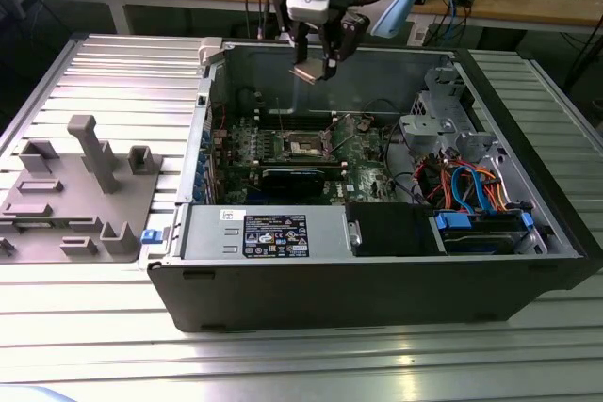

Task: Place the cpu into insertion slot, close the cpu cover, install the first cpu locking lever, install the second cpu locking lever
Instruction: 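Place the cpu into insertion slot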

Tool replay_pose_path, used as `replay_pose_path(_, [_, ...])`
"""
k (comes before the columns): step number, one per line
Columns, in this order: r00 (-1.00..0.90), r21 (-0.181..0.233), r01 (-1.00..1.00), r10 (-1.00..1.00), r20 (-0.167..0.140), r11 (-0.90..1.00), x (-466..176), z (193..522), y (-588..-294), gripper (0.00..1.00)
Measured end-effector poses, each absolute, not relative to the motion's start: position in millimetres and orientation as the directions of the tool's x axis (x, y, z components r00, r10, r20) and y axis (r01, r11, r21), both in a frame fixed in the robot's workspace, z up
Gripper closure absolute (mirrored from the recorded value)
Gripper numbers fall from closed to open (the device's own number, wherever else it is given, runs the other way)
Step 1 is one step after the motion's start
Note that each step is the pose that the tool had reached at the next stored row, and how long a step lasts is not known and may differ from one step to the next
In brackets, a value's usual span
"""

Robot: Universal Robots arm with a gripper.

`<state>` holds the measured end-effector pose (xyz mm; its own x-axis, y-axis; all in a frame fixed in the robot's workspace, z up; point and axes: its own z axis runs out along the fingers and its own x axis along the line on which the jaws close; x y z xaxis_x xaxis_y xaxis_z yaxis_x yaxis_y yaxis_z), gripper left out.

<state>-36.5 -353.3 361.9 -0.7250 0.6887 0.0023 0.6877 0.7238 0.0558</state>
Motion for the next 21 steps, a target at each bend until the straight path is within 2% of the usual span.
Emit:
replay_pose_path(4, [-0.713, 0.047, 0.700, 0.701, -0.005, 0.713, -36.5, 360.2, -353.1, 0.46])
replay_pose_path(21, [-0.627, 0.039, 0.778, 0.779, 0.001, 0.627, -36.5, 354.2, -352.6, 0.46])
